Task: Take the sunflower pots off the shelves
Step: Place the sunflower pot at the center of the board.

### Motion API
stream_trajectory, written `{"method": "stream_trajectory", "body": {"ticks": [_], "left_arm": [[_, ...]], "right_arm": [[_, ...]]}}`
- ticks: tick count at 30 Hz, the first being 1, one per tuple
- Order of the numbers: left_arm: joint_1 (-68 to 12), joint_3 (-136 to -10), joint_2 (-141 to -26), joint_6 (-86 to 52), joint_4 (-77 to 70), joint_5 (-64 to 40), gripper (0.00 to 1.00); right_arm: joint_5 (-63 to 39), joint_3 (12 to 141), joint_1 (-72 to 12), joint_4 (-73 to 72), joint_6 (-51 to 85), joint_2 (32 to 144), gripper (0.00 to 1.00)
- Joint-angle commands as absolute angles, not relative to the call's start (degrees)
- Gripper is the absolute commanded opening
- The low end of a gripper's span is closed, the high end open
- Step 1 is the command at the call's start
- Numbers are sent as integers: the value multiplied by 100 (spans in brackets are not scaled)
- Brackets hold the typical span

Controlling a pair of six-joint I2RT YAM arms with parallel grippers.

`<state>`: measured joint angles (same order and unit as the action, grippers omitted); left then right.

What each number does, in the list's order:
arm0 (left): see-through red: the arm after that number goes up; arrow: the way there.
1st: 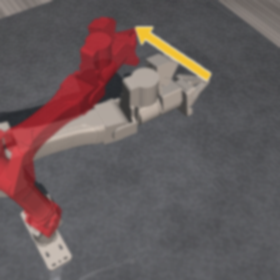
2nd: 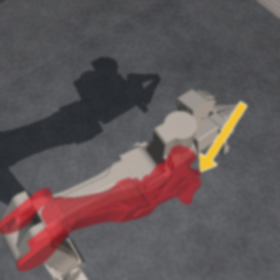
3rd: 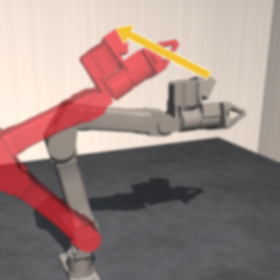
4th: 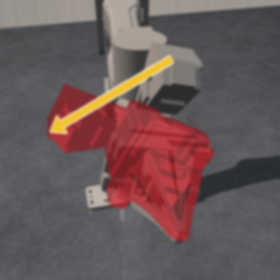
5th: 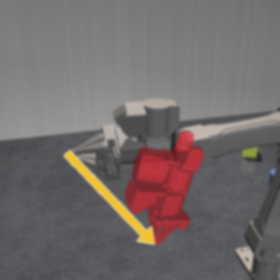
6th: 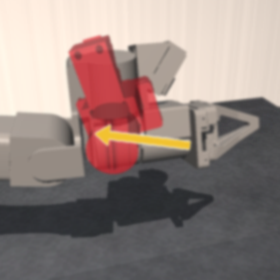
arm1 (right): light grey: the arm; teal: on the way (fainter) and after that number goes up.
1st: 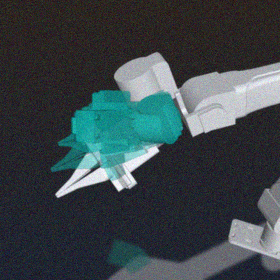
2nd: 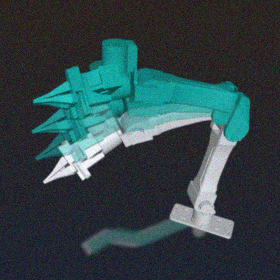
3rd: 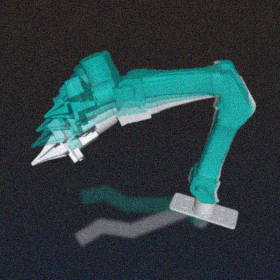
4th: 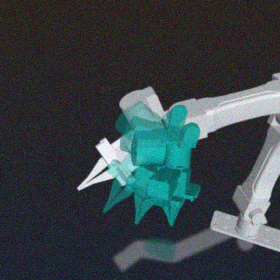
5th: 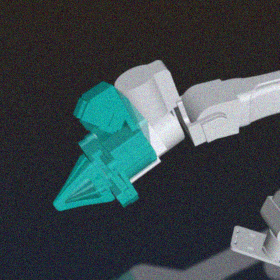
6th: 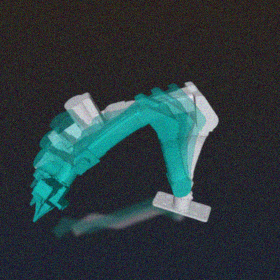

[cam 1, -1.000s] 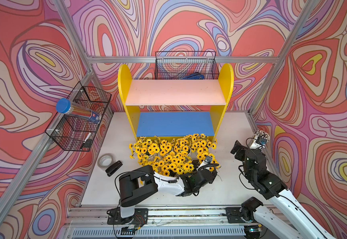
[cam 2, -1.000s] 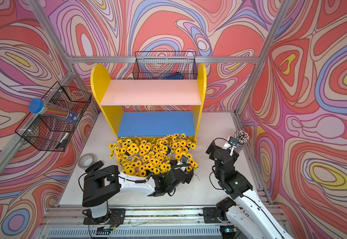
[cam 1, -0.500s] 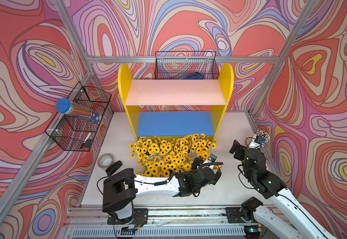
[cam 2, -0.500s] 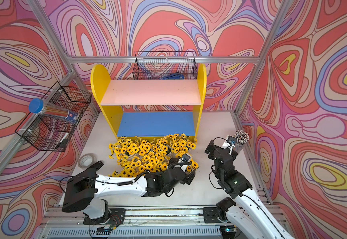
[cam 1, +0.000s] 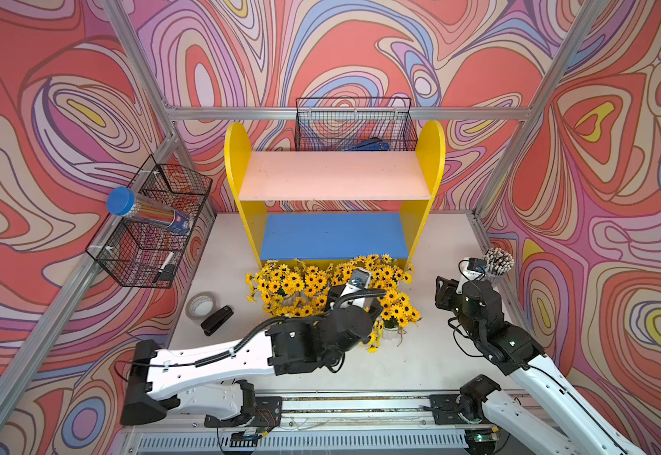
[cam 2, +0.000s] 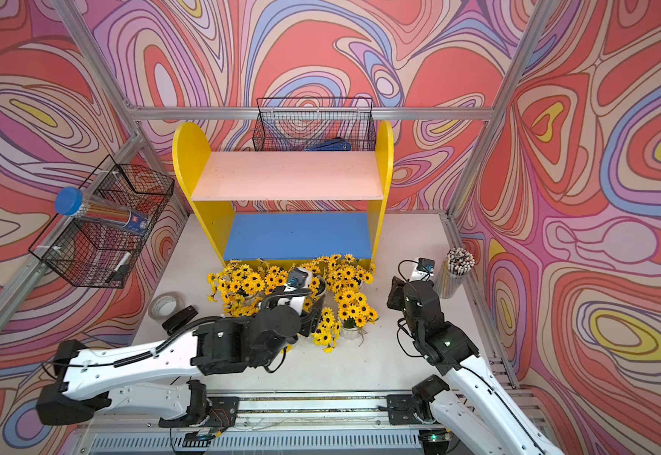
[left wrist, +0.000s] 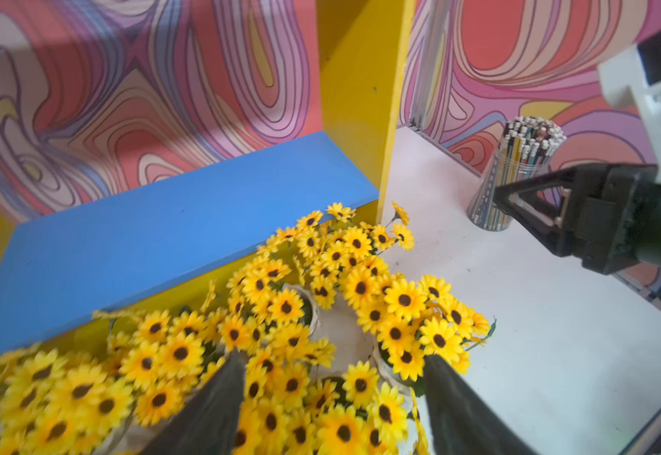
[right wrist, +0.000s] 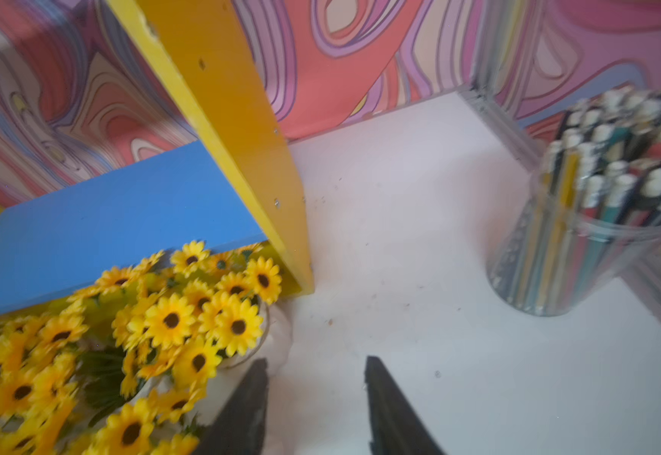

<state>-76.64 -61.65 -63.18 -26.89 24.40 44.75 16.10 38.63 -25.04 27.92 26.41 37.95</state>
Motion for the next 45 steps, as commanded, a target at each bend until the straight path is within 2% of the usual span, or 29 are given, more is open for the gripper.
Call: {"method": "stream_trajectory", "body": {"ticks": [1,3,6,9,12,15,19,26,29,34,41,45], "left_arm": [[-7730,-5714,-5392,-4098,4386,4676,3],[-7721,-5617,-4986,-4265,4706,4397,0],[-7717,-5882,-4846,-4649,5443,4541,0],[-7673,-5888,-4630,-4548,5573,4989,0],[-7245,-5661,-4417,-3910,5256,4896,0],[-6549,-5371,-4361,-4065,5078,3825,0],[-6494,-5080,-4353,-4571,5123,3535,0],[-6440,-5008,-3998,-4863,5267,3443,0],[-6442,-4821,-4295,-4973,5071,2973,0],[-6438,-5006,-4527,-4913,5240,3090,0],[-6205,-5095,-4158,-4753,5323,3187,0],[-6205,-5178,-4150,-4672,5338,3310,0]], "right_arm": [[-275,4050,-2479,3152,2333,3225,0],[-1336,4067,-2483,2908,2268,2994,0],[-2755,4252,-2511,2680,2317,3480,0],[-2975,3894,-2800,1993,2438,3732,0],[-2347,3697,-3772,1555,2398,4119,0],[-1256,3856,-5331,1197,2268,4896,0],[737,4375,-7451,1197,1908,6139,0],[344,4452,-7805,474,2220,7602,0],[356,4362,-7808,284,2357,7888,0],[426,4428,-7808,271,2622,8448,0],[935,4794,-7450,133,2847,9312,0],[822,4903,-7085,-78,2780,9585,0]]}}
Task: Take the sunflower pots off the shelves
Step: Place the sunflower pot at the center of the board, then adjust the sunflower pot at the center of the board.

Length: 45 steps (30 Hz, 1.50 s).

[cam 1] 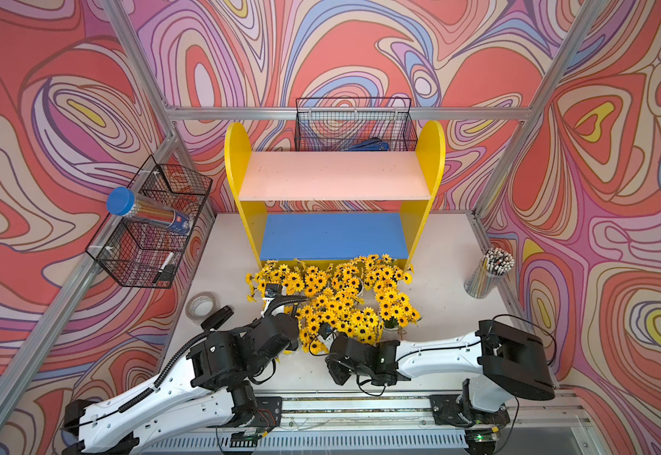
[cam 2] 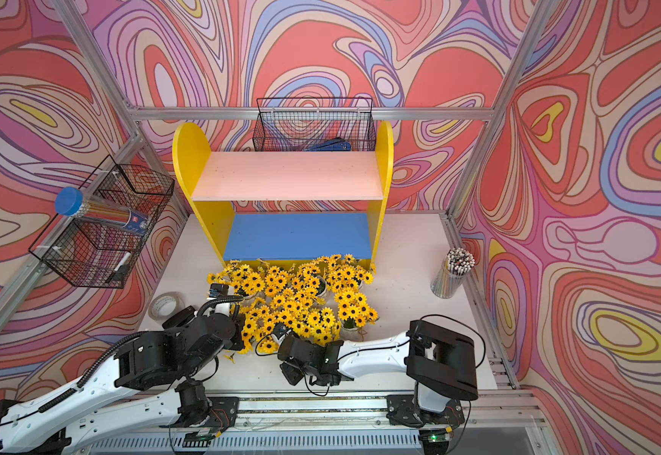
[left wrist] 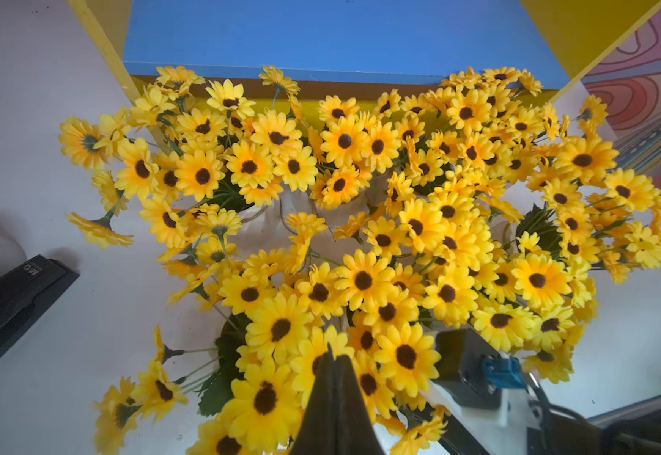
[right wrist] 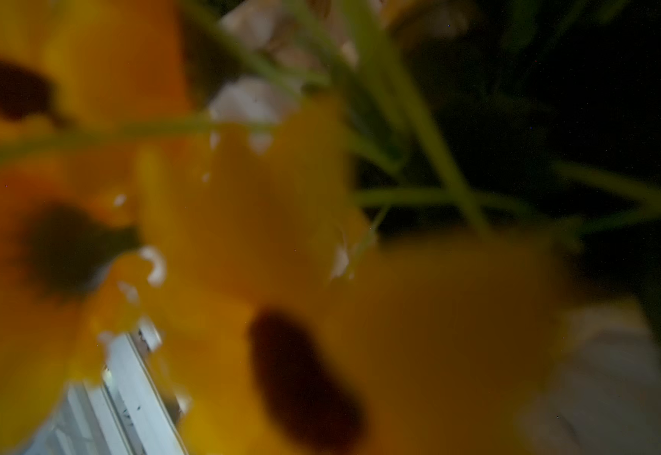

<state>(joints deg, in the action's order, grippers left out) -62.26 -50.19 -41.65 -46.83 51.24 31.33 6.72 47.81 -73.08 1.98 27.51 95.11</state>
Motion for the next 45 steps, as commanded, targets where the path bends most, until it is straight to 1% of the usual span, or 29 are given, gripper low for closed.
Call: {"method": "stream_trajectory", "body": {"ticks": [1,8,12,17,20,23,28,32,38,45], "left_arm": [[-6203,-5185,-4136,-4644,5319,3334,0],[-6170,-5321,-4034,-4367,5254,3534,0],[-6161,-5431,-4035,-4239,5284,3585,0],[-6127,-5511,-3939,-4070,5390,3793,0],[-6100,-5533,-3911,-3991,5379,3821,0],[-6091,-5549,-3903,-3940,5310,3819,0],[-6082,-5602,-3905,-3916,5269,3861,0],[-6082,-5633,-3868,-3874,5274,3885,0],[-6082,-5660,-3863,-3766,5179,3859,0],[-6082,-5608,-3932,-3692,5073,3857,0]], "right_arm": [[771,4895,-7018,-196,2749,9617,0],[894,5240,-6706,-275,2599,10059,0],[653,5307,-6673,-194,2556,10027,0],[425,4968,-7122,-148,2718,9744,0],[333,4993,-7349,-290,2716,9774,0],[144,5076,-7411,-788,2788,9960,0],[123,5661,-7410,-1329,2739,10694,0],[210,6066,-7414,-1495,2747,11072,0],[694,6304,-7246,-1724,2931,11373,0],[572,6521,-6899,-1759,2960,11626,0]]}}
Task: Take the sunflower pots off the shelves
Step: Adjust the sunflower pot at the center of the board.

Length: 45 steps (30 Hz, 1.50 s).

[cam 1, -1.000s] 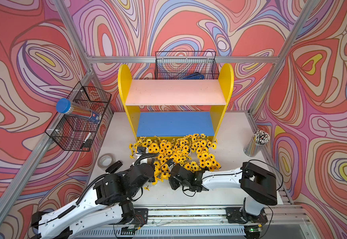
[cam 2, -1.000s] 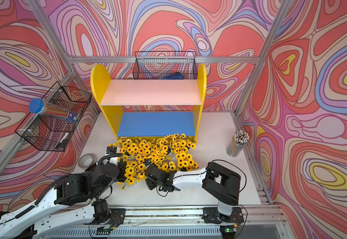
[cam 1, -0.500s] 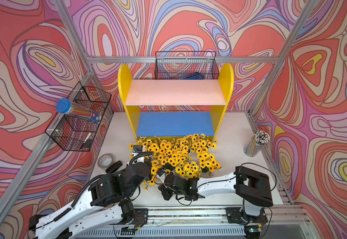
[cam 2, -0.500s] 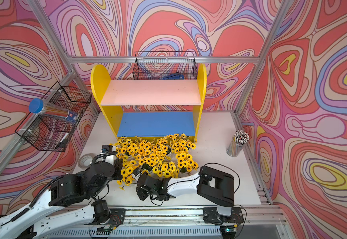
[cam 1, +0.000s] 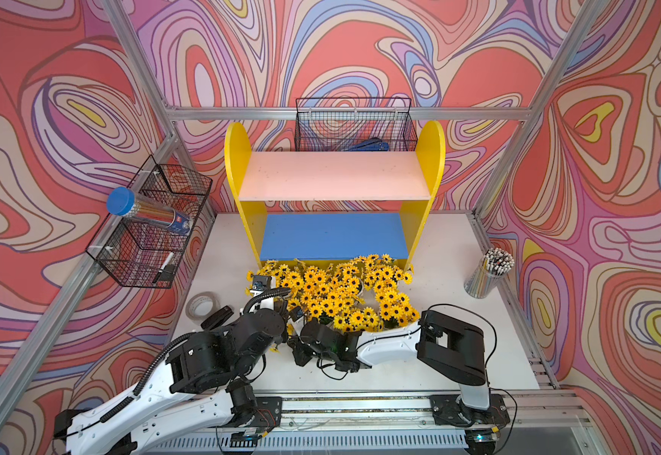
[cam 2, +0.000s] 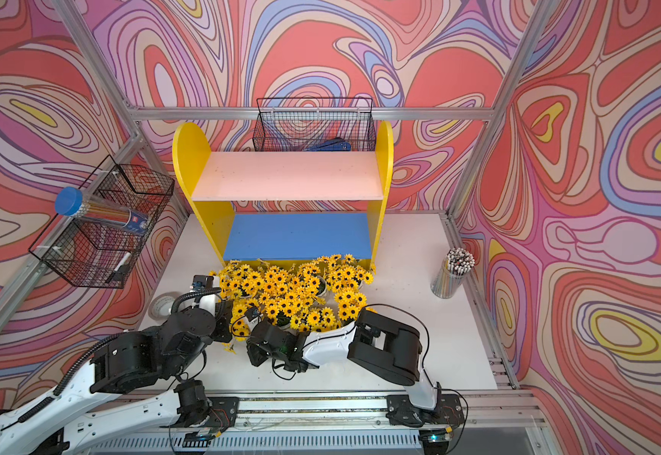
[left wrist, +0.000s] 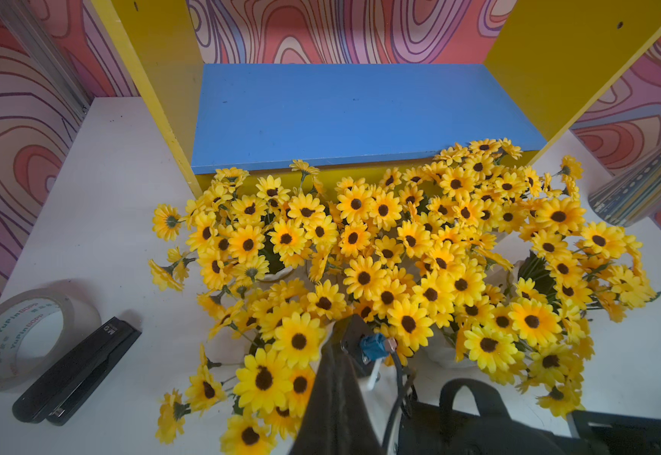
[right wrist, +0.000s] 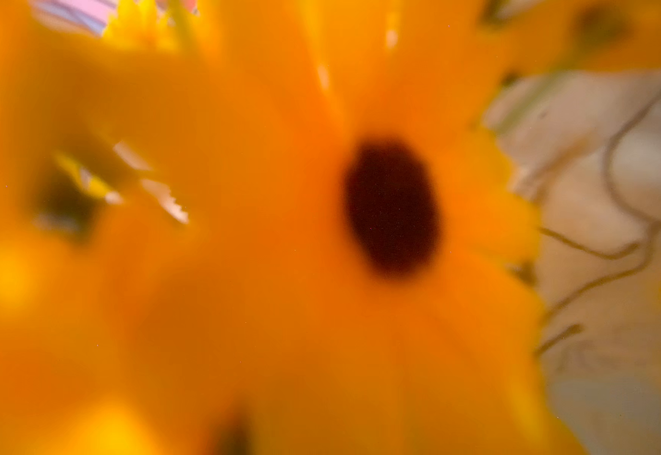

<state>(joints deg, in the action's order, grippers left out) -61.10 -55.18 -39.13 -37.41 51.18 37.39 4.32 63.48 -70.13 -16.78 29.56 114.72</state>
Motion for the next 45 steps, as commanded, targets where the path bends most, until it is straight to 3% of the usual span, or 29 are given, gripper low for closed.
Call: {"method": "stream_trajectory", "body": {"ticks": [1,12,27,39,45], "left_arm": [[-6082,-5599,-3937,-3675,5061,3863,0],[-6075,-5839,-4110,-3409,5001,3777,0],[-6079,-6340,-4325,-3015,5037,3631,0],[-6079,-6282,-4572,-2883,4947,3752,0],[-6075,-6220,-4563,-2829,4844,3735,0]], "right_arm": [[559,6517,-6899,-1745,2907,11621,0],[46,6088,-7192,-1043,2733,10603,0],[878,4530,-7506,1716,3425,8398,0],[1349,4855,-6337,1807,2799,8975,0],[1210,4931,-6261,1721,2525,9100,0]]}}
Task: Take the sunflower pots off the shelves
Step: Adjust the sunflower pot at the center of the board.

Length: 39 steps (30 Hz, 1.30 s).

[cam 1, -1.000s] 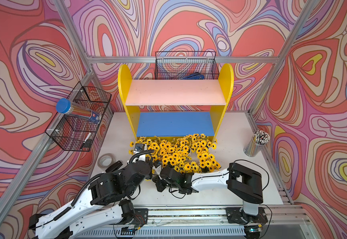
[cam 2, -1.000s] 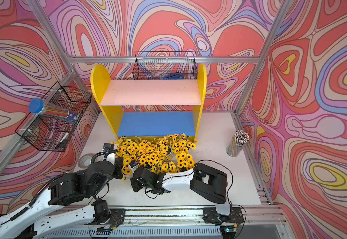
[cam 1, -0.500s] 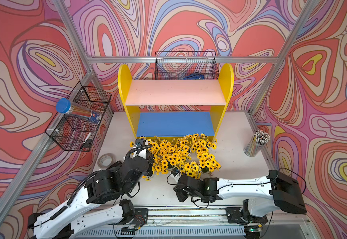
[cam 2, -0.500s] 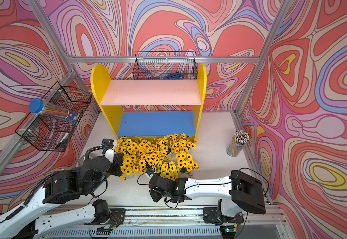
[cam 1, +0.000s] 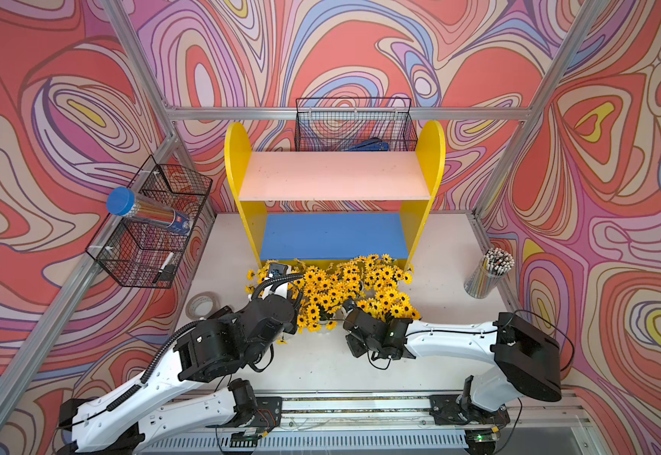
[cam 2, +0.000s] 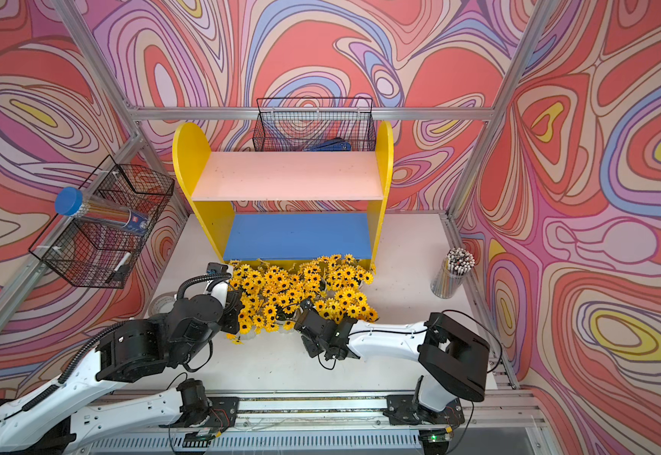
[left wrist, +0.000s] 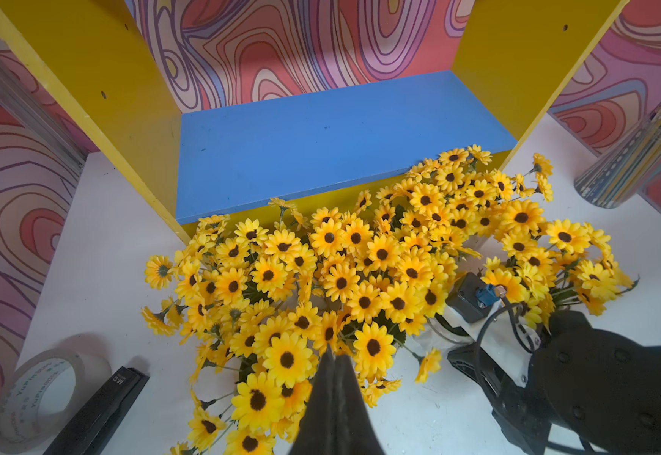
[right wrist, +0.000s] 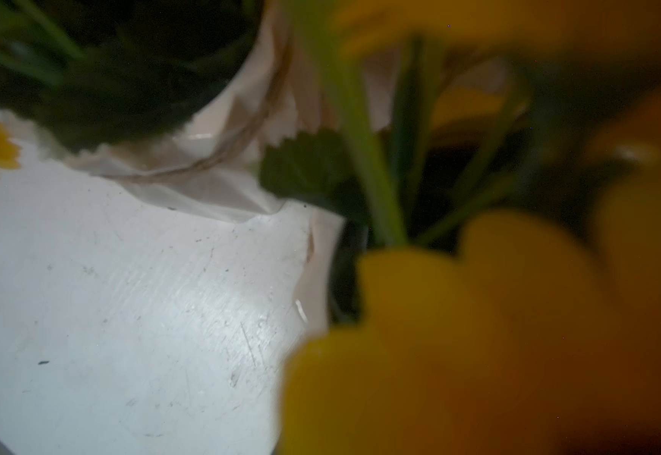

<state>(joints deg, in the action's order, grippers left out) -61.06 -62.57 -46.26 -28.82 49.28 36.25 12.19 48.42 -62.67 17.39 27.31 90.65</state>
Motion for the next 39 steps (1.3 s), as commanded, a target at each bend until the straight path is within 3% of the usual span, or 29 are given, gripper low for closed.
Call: {"method": "stream_trajectory", "body": {"ticks": [1,10,11,12,14,15,16,22,26,29,32,35,39], "left_arm": [[-6073,-6220,-4549,-2826,4826,3750,0],[-6078,-6982,-4840,-2231,5119,3900,0],[-6079,-7149,-4895,-2075,5128,3865,0],[-6079,-7274,-4928,-1934,5111,3859,8],[-6074,-7515,-4986,-1607,5010,3828,47],[-6073,-7618,-5023,-1500,4987,3825,68],[-6081,-7728,-5076,-1393,4969,3807,99],[-6082,-8155,-5486,-549,4802,3118,99],[-6081,-7456,-5181,150,3679,2933,99],[-6054,-6596,-4691,435,2669,3338,100],[-5642,-6451,-4544,492,2680,2939,99],[-4520,-6567,-4827,246,3094,2108,100],[-2191,-6091,-4929,-521,2544,276,100]], "right_arm": [[1064,4841,-6267,1595,2552,8985,0],[630,5185,-6703,2343,2205,7680,2],[728,5304,-6732,2458,2190,7511,15],[745,5357,-6732,2465,2132,7340,26],[1136,5469,-6733,2431,2043,6961,82],[1423,5565,-6733,2464,1996,6844,98],[1734,5700,-6735,2492,1876,6737,98],[4076,6548,-6739,2706,1068,6883,98],[4917,6783,-6730,2411,201,7038,98],[4742,6387,-6466,1655,2,6513,98],[3998,5745,-5586,1000,219,5615,98],[4002,5089,-4822,128,-36,5039,98],[3701,4940,-3614,19,40,5125,98]]}}
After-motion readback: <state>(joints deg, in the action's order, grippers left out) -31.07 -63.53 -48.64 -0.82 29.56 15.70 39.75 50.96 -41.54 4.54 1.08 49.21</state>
